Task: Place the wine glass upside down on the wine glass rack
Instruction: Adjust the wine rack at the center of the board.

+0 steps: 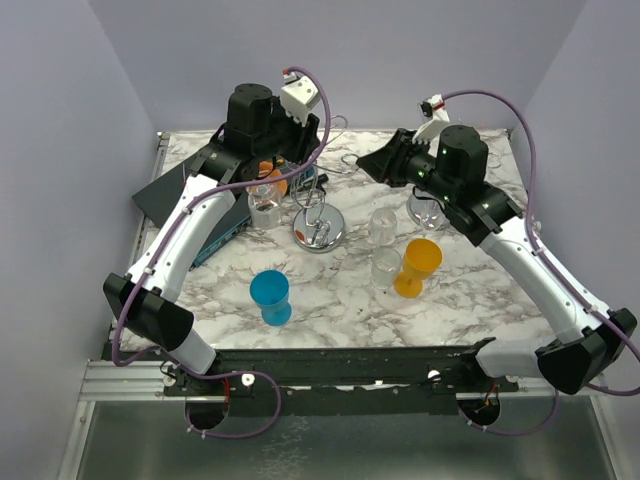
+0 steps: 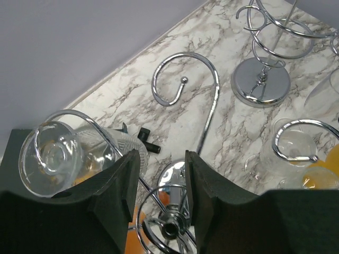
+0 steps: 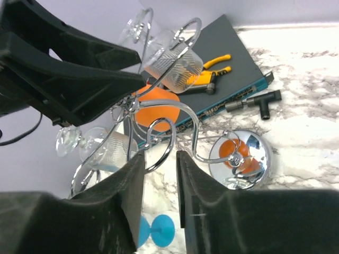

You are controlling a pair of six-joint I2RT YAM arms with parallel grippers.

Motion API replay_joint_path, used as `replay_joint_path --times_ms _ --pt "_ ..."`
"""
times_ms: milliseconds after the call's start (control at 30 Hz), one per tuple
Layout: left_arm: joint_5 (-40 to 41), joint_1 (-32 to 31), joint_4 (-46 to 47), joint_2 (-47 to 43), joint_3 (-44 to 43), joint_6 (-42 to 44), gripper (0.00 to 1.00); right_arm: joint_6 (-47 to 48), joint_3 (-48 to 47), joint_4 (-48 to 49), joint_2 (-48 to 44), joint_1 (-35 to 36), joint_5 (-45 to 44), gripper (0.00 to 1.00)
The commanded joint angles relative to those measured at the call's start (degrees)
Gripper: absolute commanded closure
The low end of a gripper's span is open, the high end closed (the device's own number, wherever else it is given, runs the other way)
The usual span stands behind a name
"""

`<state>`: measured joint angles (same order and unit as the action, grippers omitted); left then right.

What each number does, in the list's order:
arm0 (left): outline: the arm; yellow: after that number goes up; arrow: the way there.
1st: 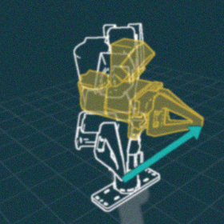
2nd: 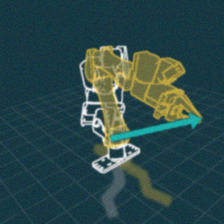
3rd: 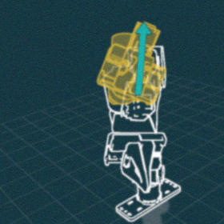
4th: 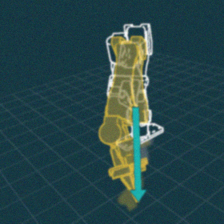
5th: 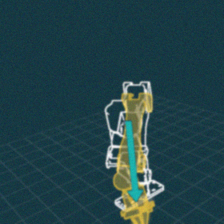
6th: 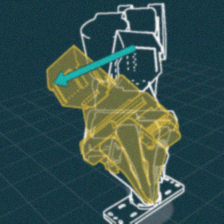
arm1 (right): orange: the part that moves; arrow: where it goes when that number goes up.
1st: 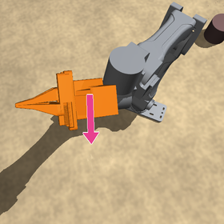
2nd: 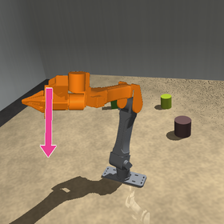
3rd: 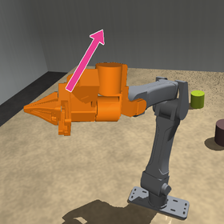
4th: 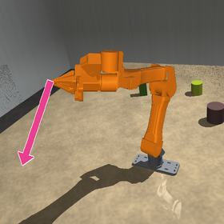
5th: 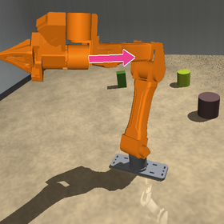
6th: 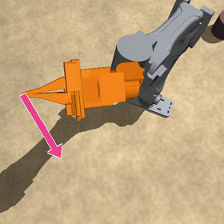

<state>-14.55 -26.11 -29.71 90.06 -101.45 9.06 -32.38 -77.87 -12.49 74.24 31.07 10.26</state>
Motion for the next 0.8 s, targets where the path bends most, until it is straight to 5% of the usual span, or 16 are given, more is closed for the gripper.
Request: replay_joint_path --times_ms 0,233,767 --pt "-1.77 0.18 0.33 -3.07 0.98 -0.18 0.55 6.67 -6.33 -7.19 -1.55 0.37 -5.47 0.59" --pt "-3.01 0.18 0.28 -4.93 2.37 -0.21 0.55 10.13 -12.99 -9.21 1.15 0.22 -7.39 0.47" --pt "-4.2 0.18 0.29 -5.92 1.97 -0.7 0.54 10.36 -14.48 -9.15 6.13 0.03 -6.34 0.46"
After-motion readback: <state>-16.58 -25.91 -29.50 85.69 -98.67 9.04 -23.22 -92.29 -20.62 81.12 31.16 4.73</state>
